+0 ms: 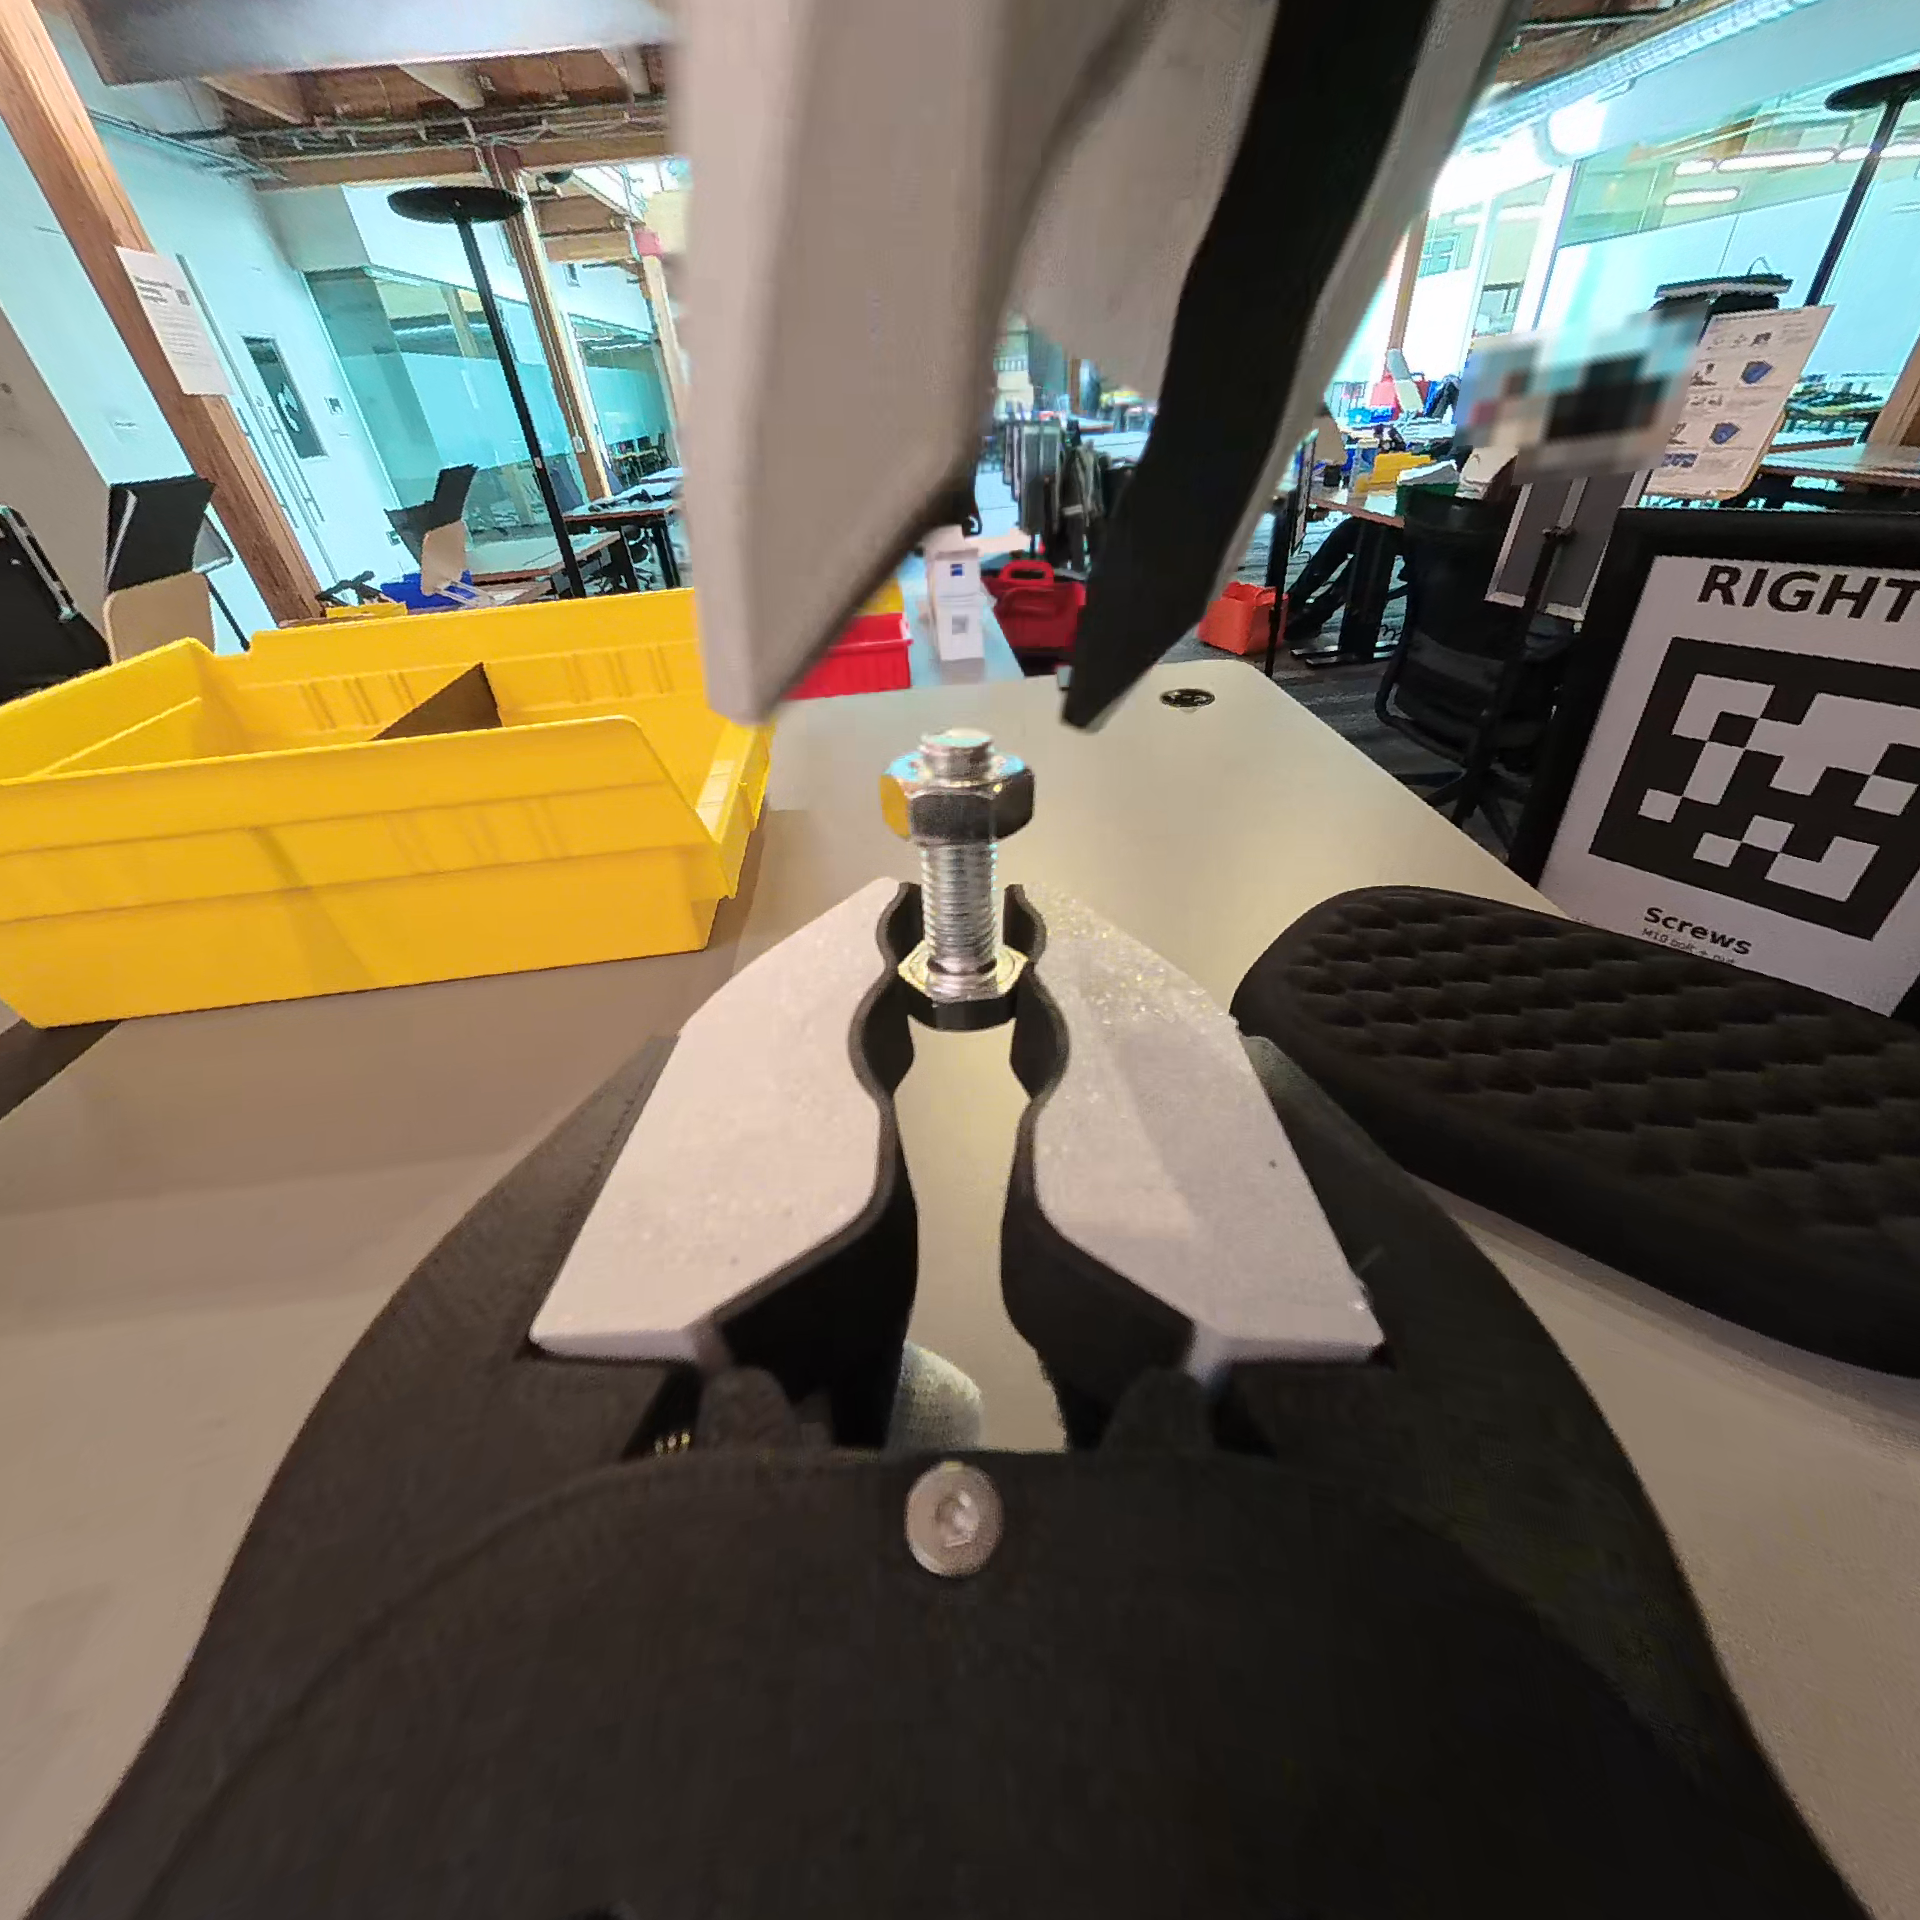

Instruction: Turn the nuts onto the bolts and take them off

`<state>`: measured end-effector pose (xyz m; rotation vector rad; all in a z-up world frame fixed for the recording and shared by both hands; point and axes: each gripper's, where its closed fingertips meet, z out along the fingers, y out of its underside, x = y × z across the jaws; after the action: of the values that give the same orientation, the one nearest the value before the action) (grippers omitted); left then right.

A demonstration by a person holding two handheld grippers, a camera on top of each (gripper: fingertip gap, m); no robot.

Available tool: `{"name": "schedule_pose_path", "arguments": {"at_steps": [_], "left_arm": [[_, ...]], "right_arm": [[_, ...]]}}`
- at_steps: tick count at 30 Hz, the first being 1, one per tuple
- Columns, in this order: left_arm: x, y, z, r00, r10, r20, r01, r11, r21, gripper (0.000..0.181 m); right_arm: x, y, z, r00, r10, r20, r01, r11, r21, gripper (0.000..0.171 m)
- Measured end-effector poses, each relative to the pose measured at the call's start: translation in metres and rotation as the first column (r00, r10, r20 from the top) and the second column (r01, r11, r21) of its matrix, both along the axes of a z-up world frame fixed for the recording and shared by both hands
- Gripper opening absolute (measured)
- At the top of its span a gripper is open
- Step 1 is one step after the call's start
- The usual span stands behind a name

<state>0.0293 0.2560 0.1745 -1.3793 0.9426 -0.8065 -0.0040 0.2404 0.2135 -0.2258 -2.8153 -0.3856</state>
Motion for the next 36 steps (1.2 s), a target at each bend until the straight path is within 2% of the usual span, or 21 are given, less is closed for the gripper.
{"name": "schedule_pose_path", "arguments": {"at_steps": [1,2,3,5,8,10,11,15,19,22,25,27,30,32,34,36], "left_arm": [[0.000,0.000,0.000,1.000,0.001,0.000,-0.001,1.000,0.000,0.015],[0.000,0.000,0.000,1.000,0.003,0.000,-0.003,1.000,0.001,0.015],[0.000,0.000,0.000,1.000,0.004,0.000,-0.004,1.000,0.001,0.015],[0.000,0.001,0.000,1.000,0.006,0.001,-0.006,1.000,0.000,0.015],[0.000,0.001,0.000,1.000,0.009,-0.001,-0.009,1.000,0.001,0.015],[0.000,0.001,0.000,1.000,0.009,-0.001,-0.009,1.000,0.003,0.015],[0.000,0.001,0.000,1.000,0.010,-0.002,-0.010,1.000,0.003,0.015],[0.000,0.001,0.000,1.000,0.011,-0.003,-0.011,1.000,0.004,0.015],[0.000,0.000,0.000,1.000,0.008,-0.006,-0.008,1.000,0.007,0.015],[0.001,0.000,0.000,1.000,0.007,-0.006,-0.007,1.000,0.007,0.015],[0.001,0.000,0.000,1.000,0.005,-0.006,-0.005,1.000,0.007,0.015],[0.001,0.000,-0.001,1.000,0.006,-0.012,-0.006,1.000,0.008,0.015],[0.002,-0.001,-0.001,1.000,0.003,-0.017,-0.003,1.000,0.010,0.015],[0.002,-0.002,-0.001,1.000,-0.002,-0.014,0.002,1.000,0.014,0.015],[0.002,-0.001,-0.001,1.000,-0.004,-0.017,0.005,1.000,0.010,0.015],[0.002,-0.001,-0.001,1.000,-0.005,-0.015,0.005,1.000,0.009,0.015]], "right_arm": [[-0.002,-0.001,0.003,0.988,-0.147,-0.037,0.144,0.986,-0.079,0.054],[-0.004,-0.004,0.006,0.950,-0.308,-0.049,0.294,0.938,-0.185,0.051],[-0.005,-0.007,0.009,0.883,-0.468,-0.037,0.438,0.849,-0.295,0.047],[-0.007,-0.005,0.013,0.694,-0.720,0.019,0.645,0.609,-0.462,0.042],[-0.001,0.000,0.008,0.414,-0.893,0.179,0.778,0.244,-0.579,0.039],[0.003,-0.003,-0.001,0.304,-0.910,0.283,0.795,0.079,-0.602,0.042],[0.005,-0.002,-0.006,0.272,-0.914,0.301,0.800,0.040,-0.599,0.042],[0.000,-0.001,-0.009,0.240,-0.921,0.308,0.773,-0.010,-0.635,0.033],[-0.001,0.000,-0.009,0.257,-0.931,0.260,0.776,0.038,-0.629,0.019],[-0.001,-0.001,-0.009,0.320,-0.924,0.209,0.776,0.129,-0.618,0.015],[-0.001,-0.001,-0.009,0.443,-0.881,0.164,0.759,0.271,-0.592,0.015],[-0.001,-0.002,-0.009,0.578,-0.808,0.114,0.716,0.434,-0.547,0.015],[0.000,-0.004,-0.010,0.773,-0.630,0.070,0.591,0.675,-0.442,0.015],[0.001,-0.006,-0.010,0.860,-0.506,0.061,0.492,0.792,-0.361,0.015],[0.004,-0.004,-0.011,0.947,-0.318,0.049,0.321,0.916,-0.242,0.015],[0.005,-0.003,-0.010,0.993,-0.103,0.062,0.110,0.988,-0.111,0.015]]}}
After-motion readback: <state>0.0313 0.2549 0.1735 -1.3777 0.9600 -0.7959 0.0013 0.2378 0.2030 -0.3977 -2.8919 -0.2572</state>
